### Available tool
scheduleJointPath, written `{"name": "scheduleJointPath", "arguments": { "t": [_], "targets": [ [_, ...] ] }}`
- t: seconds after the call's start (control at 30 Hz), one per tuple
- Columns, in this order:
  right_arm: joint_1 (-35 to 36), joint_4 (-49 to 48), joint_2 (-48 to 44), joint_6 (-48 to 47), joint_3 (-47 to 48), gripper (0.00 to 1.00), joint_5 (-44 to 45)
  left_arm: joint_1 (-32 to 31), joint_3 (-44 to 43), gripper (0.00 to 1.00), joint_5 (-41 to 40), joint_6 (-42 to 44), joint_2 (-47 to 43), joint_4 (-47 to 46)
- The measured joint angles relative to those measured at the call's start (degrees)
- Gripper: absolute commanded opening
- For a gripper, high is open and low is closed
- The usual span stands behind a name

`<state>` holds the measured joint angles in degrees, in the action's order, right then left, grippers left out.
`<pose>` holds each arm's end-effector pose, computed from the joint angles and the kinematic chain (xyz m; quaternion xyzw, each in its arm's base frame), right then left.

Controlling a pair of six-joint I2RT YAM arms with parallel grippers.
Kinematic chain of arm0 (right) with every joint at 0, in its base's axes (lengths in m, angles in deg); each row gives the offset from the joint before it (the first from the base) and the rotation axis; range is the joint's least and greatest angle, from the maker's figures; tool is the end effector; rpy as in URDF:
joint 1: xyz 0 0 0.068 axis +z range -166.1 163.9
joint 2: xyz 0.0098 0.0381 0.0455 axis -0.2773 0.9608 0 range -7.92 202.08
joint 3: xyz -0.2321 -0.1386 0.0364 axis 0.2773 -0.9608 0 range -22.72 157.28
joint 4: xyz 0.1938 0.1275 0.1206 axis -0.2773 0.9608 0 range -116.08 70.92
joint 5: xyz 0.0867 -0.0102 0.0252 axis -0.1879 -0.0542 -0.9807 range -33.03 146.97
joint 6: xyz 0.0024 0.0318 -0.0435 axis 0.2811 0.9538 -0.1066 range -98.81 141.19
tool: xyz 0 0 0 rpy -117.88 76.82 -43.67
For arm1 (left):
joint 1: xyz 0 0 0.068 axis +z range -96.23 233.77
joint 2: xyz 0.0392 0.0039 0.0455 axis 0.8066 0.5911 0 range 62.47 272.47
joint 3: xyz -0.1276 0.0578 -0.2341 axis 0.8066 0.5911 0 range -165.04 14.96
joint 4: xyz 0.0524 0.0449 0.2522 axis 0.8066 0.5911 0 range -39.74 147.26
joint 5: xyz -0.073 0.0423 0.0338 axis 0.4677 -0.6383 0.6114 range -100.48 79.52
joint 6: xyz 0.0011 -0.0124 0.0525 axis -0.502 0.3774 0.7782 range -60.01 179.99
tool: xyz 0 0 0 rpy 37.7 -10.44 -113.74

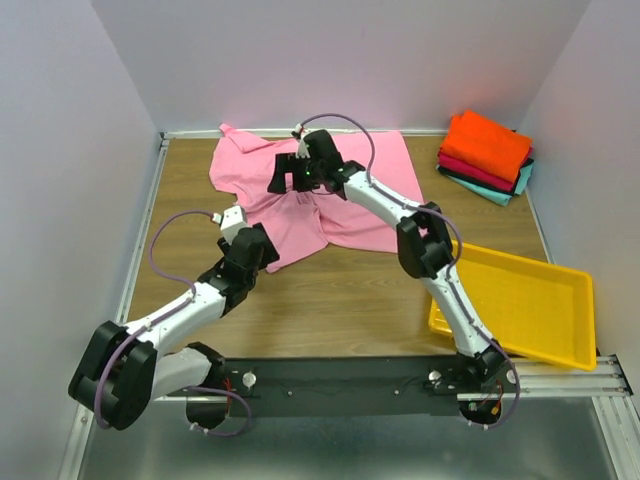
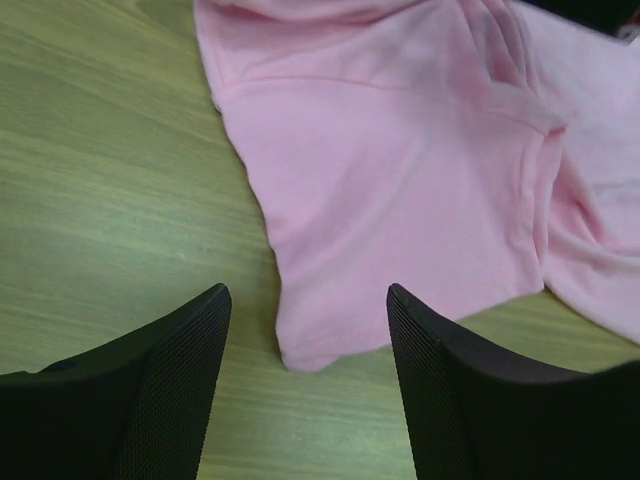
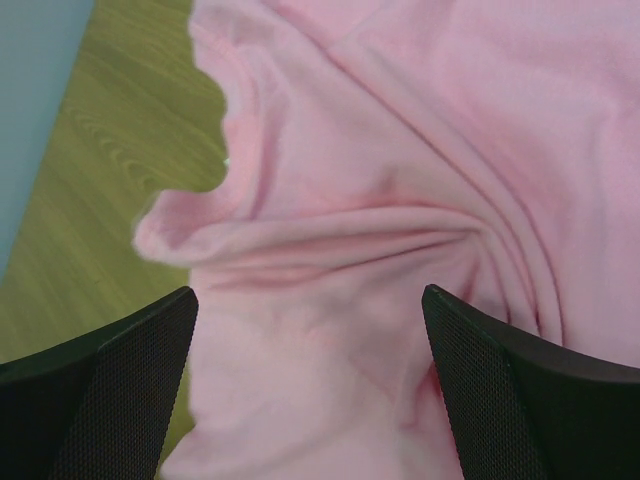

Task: Fold and stack the t-shirts
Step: Fold the tshirt

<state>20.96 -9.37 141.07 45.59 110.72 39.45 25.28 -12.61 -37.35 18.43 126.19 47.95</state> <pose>0.4641 0.3639 0.1839 -0.1685 0.8521 0.3585 0.3420 0.2048 -0.0927 0.1952 -0.2063 0.8401 -0.0948 0.4926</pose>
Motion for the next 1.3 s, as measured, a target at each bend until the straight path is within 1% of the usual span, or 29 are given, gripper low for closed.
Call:
{"name": "scheduleJointPath", "arguments": {
  "t": [0.03,0.13,0.2,0.27,0.37,0.47,0.63,0.8,0.87,0.9,0.93,0.97,1.0,1.03,1.07,1.1,1.17,1.3],
  "targets": [
    [0.04,-0.59,-3.48,-0.28,-3.50,1.00,0.04,-0.87,0.02,0.71,-0.02,-0.57,0.26,0.22],
    [0.15,-1.07,-11.30,-0.57,-10.21,1.00,0.24,-3.02,-0.31,0.70,-0.09,-2.03,2.73,1.07],
    [0.13,-2.54,-18.29,-0.85,-15.69,1.00,0.59,-4.37,-0.72,0.68,-0.26,-3.15,5.20,2.56],
    [-0.07,-4.24,-23.32,-0.98,-19.58,1.00,1.25,-5.31,-0.81,0.67,-0.37,-4.11,6.47,3.65],
    [-1.20,-9.07,-31.85,-0.79,-30.40,1.00,1.86,-6.73,-0.81,0.67,-0.66,-5.95,7.37,5.53],
    [-3.76,-12.02,-36.61,-0.24,-39.54,1.00,2.56,-7.61,-0.94,0.66,-1.29,-7.65,7.98,6.47],
    [-8.59,-14.32,-40.98,0.46,-51.60,1.00,4.39,-8.02,-2.82,0.66,-2.49,-9.75,11.67,7.93],
    [-11.37,-16.13,-46.99,1.11,-59.28,1.00,4.79,-8.20,-4.57,0.65,-4.17,-11.21,15.21,8.81],
    [-12.09,-17.38,-50.03,1.29,-61.33,1.00,4.79,-8.26,-5.25,0.61,-4.59,-11.56,15.98,9.01],
    [-12.41,-18.21,-50.86,1.31,-62.01,1.00,4.76,-8.28,-5.62,0.56,-4.76,-11.72,16.52,9.11],
    [-12.90,-19.02,-52.19,1.38,-62.88,1.00,4.72,-8.28,-5.97,0.46,-5.14,-11.85,17.11,9.14],
    [-13.11,-19.45,-52.83,1.53,-63.32,1.00,4.70,-8.28,-6.27,0.41,-5.46,-11.91,17.59,9.16],
    [-13.53,-20.39,-53.86,1.57,-64.08,1.00,4.61,-8.28,-6.51,0.33,-5.51,-11.98,17.97,9.16],
    [-13.81,-20.90,-54.34,1.62,-64.61,1.00,4.59,-8.33,-6.60,0.21,-5.77,-12.35,18.40,9.14],
    [-14.08,-21.35,-54.62,1.66,-65.02,1.00,4.55,-8.37,-6.62,0.19,-5.75,-12.17,18.53,9.09],
    [-14.34,-21.70,-54.82,1.70,-65.44,1.00,4.52,-8.39,-6.64,0.05,-5.77,-12.22,18.71,9.03],
    [-15.19,-21.99,-54.88,1.77,-66.53,1.00,4.33,-8.39,-6.64,0.00,-5.88,-12.79,18.82,8.98],
    [-16.06,-22.12,-54.88,1.77,-68.19,1.00,4.39,-8.41,-6.64,0.00,-5.86,-12.66,18.80,8.90]
  ]
}}
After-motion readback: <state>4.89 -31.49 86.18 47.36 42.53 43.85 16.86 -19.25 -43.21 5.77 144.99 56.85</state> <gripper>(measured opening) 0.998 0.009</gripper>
